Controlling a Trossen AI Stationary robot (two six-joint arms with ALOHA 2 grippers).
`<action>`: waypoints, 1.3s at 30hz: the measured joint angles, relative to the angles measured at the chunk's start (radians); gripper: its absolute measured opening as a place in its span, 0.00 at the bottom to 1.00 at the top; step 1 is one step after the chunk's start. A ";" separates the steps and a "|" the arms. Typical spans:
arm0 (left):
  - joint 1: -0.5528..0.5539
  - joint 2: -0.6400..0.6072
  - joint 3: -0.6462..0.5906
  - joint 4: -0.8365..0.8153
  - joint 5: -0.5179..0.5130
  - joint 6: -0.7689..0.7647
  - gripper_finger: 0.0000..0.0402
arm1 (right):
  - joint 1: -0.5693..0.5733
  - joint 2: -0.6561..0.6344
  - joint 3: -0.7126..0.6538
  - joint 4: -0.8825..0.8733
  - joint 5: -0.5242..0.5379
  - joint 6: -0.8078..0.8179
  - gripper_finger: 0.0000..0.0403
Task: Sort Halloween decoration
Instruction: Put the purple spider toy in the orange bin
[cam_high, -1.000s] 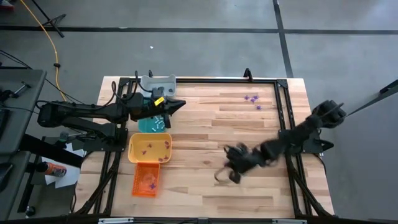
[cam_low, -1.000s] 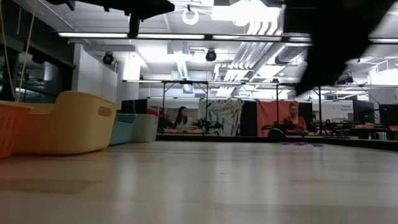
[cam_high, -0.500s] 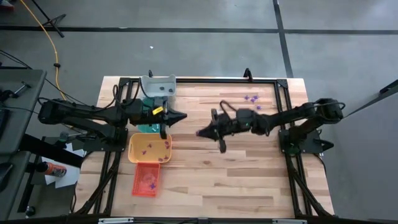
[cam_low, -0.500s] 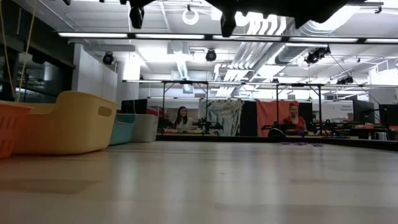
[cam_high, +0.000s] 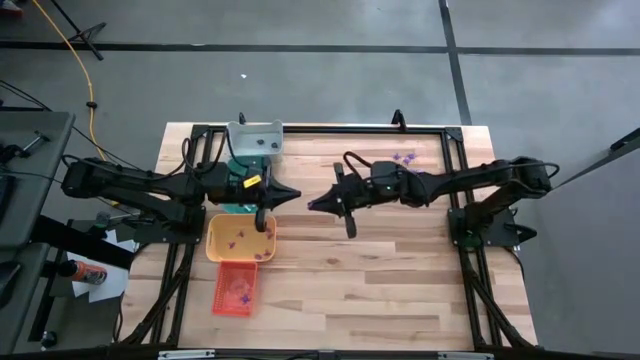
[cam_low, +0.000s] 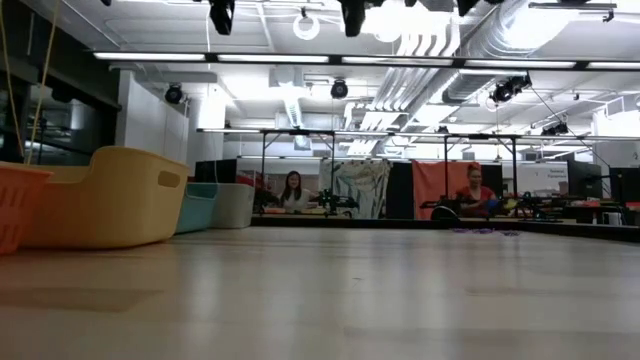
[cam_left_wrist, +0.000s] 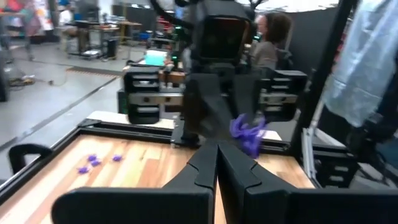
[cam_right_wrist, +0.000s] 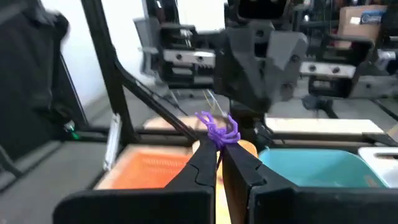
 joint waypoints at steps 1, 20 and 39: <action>0.001 0.000 0.000 0.000 0.015 0.008 0.00 | 0.000 0.000 0.017 -0.039 0.005 -0.012 0.00; 0.105 -0.097 0.000 -0.052 0.095 0.041 0.00 | 0.195 0.558 0.245 0.057 0.057 0.050 0.00; 0.105 -0.096 0.000 -0.052 0.095 0.041 0.00 | 0.220 0.998 0.939 -0.225 0.093 0.095 0.01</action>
